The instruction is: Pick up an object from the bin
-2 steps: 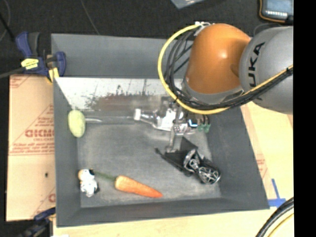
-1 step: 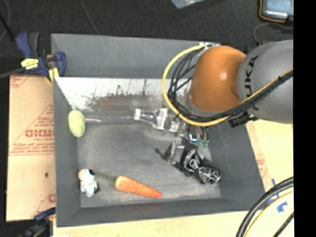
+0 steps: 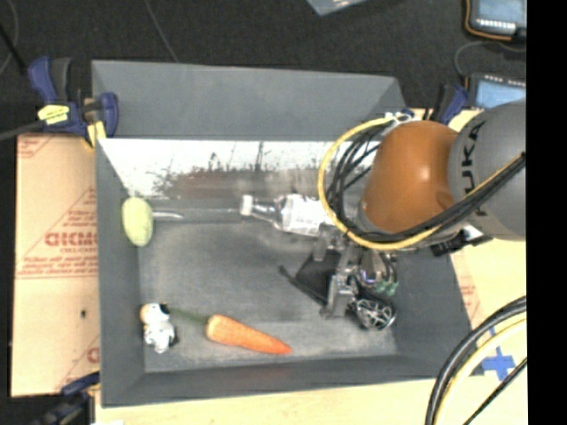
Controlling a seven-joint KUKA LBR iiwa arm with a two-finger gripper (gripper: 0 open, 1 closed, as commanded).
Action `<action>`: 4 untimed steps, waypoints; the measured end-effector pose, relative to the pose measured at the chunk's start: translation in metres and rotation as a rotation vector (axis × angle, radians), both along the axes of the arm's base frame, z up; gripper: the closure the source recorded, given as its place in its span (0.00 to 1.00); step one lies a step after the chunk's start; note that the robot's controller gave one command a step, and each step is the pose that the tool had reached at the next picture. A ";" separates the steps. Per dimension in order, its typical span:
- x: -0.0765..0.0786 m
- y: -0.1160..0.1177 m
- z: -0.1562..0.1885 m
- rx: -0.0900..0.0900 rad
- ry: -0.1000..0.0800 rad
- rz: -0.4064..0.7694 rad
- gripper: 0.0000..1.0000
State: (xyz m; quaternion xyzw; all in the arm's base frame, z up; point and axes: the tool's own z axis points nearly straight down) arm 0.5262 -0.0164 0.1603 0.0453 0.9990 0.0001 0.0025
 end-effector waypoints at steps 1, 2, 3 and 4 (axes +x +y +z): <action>0.019 0.003 -0.027 0.002 -0.003 -0.263 0.00; 0.024 -0.026 -0.071 0.000 -0.004 -0.146 0.00; 0.018 -0.039 -0.089 0.005 -0.002 -0.474 1.00; 0.018 -0.039 -0.089 0.005 -0.002 -0.473 1.00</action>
Offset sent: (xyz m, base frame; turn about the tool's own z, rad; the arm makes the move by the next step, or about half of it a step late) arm 0.0251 -0.0407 -0.0903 0.0884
